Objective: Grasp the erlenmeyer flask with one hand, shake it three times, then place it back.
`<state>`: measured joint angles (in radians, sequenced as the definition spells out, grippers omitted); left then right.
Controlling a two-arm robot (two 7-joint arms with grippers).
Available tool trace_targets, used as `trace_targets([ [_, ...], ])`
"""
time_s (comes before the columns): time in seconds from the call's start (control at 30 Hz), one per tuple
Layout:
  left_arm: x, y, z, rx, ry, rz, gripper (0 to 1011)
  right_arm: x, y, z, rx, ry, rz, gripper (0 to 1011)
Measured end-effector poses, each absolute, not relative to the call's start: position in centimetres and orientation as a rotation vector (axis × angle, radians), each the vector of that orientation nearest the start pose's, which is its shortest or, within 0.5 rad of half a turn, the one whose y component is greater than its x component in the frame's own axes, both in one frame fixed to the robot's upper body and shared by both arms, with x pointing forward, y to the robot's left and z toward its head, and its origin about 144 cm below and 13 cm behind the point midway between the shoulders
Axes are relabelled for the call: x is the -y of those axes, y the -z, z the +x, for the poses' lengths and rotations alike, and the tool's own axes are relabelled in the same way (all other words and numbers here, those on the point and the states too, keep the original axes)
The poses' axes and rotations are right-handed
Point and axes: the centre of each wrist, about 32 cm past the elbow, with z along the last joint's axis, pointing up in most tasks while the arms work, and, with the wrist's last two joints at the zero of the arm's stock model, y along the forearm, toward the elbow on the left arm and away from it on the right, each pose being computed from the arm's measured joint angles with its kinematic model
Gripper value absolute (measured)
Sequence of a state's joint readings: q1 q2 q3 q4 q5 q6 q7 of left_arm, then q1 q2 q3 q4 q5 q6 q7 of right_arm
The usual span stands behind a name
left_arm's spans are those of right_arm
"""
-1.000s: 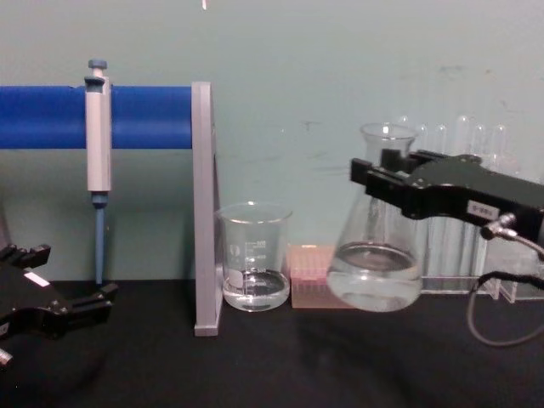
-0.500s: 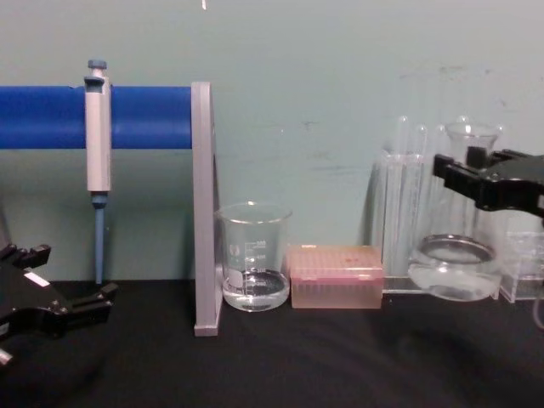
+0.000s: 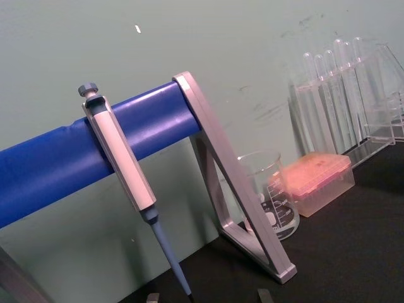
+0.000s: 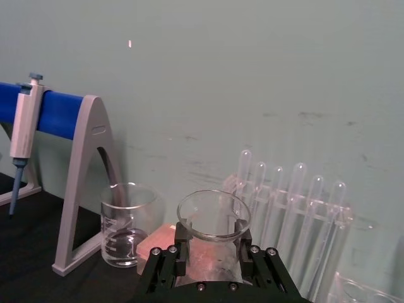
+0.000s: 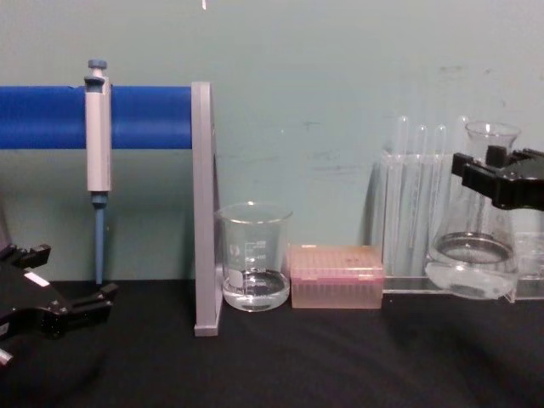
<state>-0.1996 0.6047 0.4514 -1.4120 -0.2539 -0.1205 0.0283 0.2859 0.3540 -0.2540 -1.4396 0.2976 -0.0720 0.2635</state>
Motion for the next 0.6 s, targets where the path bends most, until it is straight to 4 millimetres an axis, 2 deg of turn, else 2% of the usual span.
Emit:
trace_targets([
  [0.33,-31.0,-114.0,48.9,0.285,-1.248,0.304,1001,26.3,-119.7,53.0,0.187,1.048,0.014,458],
  [0.6,-31.0,-114.0,48.9,0.285,-1.248,0.304,1001,24.5,-119.9,53.2,0.193,0.898,0.024,458],
])
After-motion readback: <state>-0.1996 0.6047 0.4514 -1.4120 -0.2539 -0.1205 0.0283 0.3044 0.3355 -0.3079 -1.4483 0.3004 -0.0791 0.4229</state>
